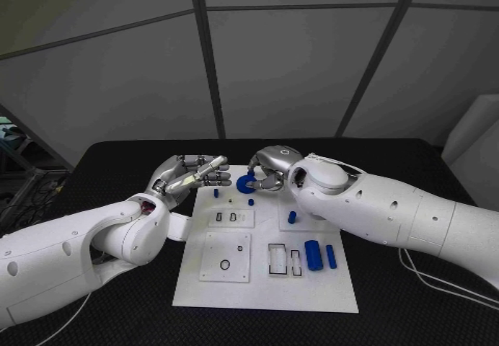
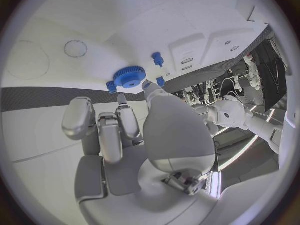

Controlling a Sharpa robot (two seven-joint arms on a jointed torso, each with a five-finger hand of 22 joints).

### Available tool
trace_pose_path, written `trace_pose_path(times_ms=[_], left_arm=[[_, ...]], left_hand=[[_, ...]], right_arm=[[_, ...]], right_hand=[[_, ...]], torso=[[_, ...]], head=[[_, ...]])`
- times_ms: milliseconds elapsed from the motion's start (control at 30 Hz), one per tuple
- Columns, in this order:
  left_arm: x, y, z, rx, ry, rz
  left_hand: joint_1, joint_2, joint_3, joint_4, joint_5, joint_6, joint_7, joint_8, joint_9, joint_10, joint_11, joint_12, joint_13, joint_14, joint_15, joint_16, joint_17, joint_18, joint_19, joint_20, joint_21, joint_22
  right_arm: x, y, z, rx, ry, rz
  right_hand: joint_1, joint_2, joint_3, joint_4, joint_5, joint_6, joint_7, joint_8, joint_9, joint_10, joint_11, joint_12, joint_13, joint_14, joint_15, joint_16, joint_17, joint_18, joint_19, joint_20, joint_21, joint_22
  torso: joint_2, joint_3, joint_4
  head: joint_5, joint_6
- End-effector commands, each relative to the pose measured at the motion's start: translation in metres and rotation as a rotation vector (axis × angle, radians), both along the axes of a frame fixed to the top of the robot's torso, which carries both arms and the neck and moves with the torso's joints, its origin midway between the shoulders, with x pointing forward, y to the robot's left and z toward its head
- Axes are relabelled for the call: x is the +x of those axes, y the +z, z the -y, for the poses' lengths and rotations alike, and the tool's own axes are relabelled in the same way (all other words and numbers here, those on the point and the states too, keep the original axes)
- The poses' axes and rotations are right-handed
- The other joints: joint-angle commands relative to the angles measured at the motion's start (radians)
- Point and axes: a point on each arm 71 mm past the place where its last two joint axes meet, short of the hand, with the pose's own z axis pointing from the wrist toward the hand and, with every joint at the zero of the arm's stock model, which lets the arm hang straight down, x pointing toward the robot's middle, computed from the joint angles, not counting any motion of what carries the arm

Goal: Assemble the parts on the task board

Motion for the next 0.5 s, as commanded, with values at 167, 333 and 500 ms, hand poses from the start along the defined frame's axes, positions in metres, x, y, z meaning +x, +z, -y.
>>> trace_pose_path(times_ms=[167,333,500], left_arm=[[0.001,0.001,-0.002,0.001,-0.003,0.011],[0.001,0.001,-0.005,0.003,0.002,0.012],[0.001,0.001,-0.007,0.005,0.007,0.012]], left_hand=[[-0.003,0.009,0.003,-0.007,-0.003,0.000,0.020,-0.004,0.000,-0.001,0.004,-0.006,0.000,-0.001,0.001,-0.007,0.002,-0.018,0.004,0.002,-0.004,-0.002],[-0.003,0.009,0.003,-0.007,-0.003,0.000,0.020,-0.004,0.000,-0.001,0.004,-0.006,0.000,-0.001,0.001,-0.007,0.002,-0.018,0.004,0.002,-0.004,-0.002],[-0.002,0.010,0.003,-0.007,-0.003,0.000,0.020,-0.004,0.000,-0.001,0.004,-0.006,0.000,-0.001,0.001,-0.007,0.002,-0.018,0.004,0.002,-0.005,-0.002]], right_arm=[[-0.013,0.020,0.028,0.234,0.066,0.085],[-0.014,0.016,0.070,0.250,0.018,-0.022],[-0.014,0.017,0.116,0.293,-0.016,-0.109]], right_hand=[[0.035,-0.010,0.017,-0.023,-0.007,0.004,-0.001,0.002,-0.001,0.002,-0.001,0.001,0.009,0.103,0.003,0.003,0.257,-0.020,0.003,0.000,0.004,-0.003],[0.066,-0.020,0.022,-0.049,-0.039,0.024,-0.007,0.008,0.000,-0.001,-0.006,-0.003,0.006,0.101,-0.001,0.000,0.249,-0.018,-0.002,-0.003,0.000,-0.010],[0.113,-0.033,0.024,-0.086,-0.046,0.028,-0.011,0.005,-0.002,-0.007,-0.010,-0.010,-0.001,0.098,-0.004,-0.003,0.240,-0.017,-0.007,-0.007,-0.005,-0.016]], torso=[[-0.003,0.0016,-0.0044],[-0.006,0.0022,-0.0111],[-0.008,0.0053,-0.0175]], head=[[-0.005,0.007],[-0.008,0.012],[-0.011,0.013]])
